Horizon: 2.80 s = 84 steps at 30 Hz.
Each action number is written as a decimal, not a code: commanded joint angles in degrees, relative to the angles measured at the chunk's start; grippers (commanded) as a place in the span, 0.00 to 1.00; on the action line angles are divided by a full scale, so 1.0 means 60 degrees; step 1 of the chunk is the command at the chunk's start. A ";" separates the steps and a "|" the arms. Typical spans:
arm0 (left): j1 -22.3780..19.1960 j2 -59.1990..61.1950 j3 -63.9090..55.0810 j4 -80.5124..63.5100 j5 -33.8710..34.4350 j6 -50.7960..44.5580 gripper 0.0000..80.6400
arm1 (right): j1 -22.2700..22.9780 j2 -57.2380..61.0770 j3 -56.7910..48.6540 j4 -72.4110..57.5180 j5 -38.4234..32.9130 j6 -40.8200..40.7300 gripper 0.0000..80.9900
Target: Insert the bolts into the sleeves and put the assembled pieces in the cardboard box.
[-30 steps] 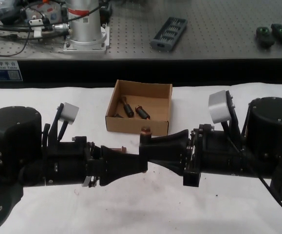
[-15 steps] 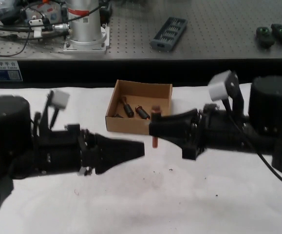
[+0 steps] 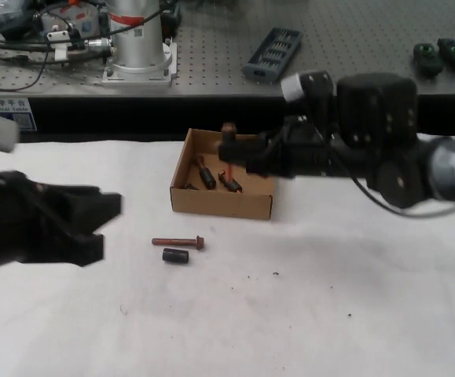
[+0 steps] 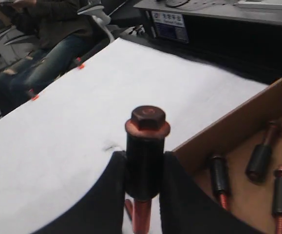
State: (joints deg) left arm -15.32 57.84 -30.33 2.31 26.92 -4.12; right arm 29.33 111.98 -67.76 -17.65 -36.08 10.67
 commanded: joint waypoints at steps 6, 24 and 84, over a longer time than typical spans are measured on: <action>0.0188 -0.0757 -0.0053 0.0797 -0.1044 0.0239 0.07 | -0.0309 0.1749 -0.3165 0.2703 0.0928 0.0006 0.06; 0.0188 -0.0789 -0.0053 0.1856 -0.1149 0.0239 0.05 | -0.0309 0.2274 -0.4296 0.4192 0.2611 0.1769 0.57; 0.0188 -0.4179 -0.0031 0.2655 -0.1149 0.0181 0.05 | 0.2579 0.3624 -0.6666 1.1856 0.5283 -0.2861 0.02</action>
State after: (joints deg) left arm -14.21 33.12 -30.33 17.08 20.41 -3.86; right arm 44.77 133.73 -107.57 51.57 -4.89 -6.24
